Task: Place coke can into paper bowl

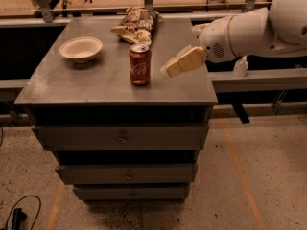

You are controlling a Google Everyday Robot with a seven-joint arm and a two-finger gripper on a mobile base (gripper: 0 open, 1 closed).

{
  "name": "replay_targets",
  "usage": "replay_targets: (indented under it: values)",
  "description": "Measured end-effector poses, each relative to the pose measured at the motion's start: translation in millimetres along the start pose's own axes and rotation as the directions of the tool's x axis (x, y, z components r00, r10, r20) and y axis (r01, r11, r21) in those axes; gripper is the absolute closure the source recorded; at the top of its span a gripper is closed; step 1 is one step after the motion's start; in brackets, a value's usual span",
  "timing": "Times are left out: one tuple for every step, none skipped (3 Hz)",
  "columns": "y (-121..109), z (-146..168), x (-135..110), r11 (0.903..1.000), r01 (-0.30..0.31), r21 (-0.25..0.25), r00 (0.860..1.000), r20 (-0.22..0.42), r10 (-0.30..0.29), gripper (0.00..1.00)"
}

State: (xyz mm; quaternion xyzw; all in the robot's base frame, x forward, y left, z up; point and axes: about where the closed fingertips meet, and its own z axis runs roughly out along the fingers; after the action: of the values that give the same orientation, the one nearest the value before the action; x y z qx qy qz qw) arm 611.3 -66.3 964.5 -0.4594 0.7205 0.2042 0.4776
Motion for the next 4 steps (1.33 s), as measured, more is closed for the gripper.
replay_targets:
  values:
    - [-6, 31, -3, 0.9982, -0.054, 0.025, 0.997, 0.050, 0.053, 0.00]
    - [-8, 65, -12, 0.9967, -0.080, 0.016, 0.993, 0.094, 0.078, 0.00]
    - [-6, 95, -7, 0.9946, -0.103, 0.007, 0.989, 0.104, 0.102, 0.00]
    - [-7, 120, 1, 0.9909, -0.133, 0.021, 0.985, 0.118, 0.129, 0.00]
